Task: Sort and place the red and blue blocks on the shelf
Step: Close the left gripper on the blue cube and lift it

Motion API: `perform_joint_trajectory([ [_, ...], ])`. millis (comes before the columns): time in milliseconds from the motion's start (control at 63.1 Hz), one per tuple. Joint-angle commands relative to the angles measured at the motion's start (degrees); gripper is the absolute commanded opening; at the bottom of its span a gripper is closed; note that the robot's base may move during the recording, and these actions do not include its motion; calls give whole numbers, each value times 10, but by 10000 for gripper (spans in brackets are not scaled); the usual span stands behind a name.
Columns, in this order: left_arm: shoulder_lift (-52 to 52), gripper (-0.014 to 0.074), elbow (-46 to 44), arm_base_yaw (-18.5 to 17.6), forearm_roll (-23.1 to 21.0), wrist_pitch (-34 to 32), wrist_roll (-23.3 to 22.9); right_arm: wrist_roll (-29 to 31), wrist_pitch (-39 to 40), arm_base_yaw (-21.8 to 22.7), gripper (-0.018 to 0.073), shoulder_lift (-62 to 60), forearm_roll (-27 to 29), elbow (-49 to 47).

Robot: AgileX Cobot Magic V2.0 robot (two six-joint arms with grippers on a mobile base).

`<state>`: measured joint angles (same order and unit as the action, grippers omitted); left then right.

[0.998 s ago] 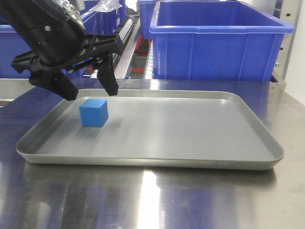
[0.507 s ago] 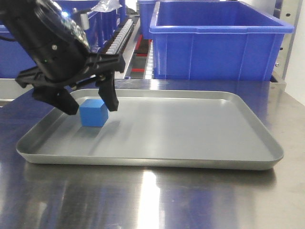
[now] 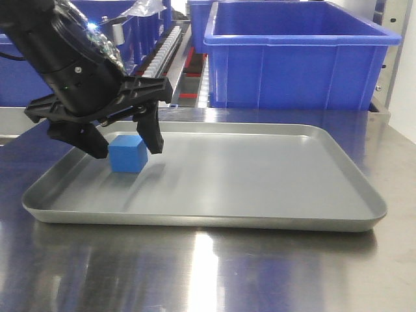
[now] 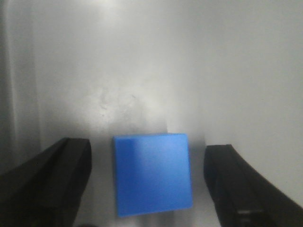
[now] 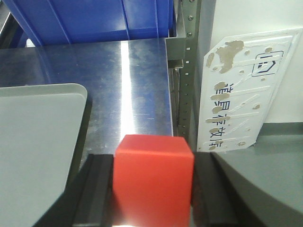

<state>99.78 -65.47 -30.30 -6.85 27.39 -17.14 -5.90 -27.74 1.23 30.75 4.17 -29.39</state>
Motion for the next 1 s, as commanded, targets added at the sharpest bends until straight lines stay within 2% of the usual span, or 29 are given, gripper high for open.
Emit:
perform_joint_trajectory([
  [0, -24, 546, -18, -5, 0, -32, -4, 1, 44, 3, 49, 0, -4, -14],
  [697, -16, 542, -19, -4, 0, -41, -4, 1, 44, 3, 49, 0, -4, -14],
  [982, -16, 449, -19, -4, 0, -40, -4, 1, 44, 3, 49, 0, -4, -14],
])
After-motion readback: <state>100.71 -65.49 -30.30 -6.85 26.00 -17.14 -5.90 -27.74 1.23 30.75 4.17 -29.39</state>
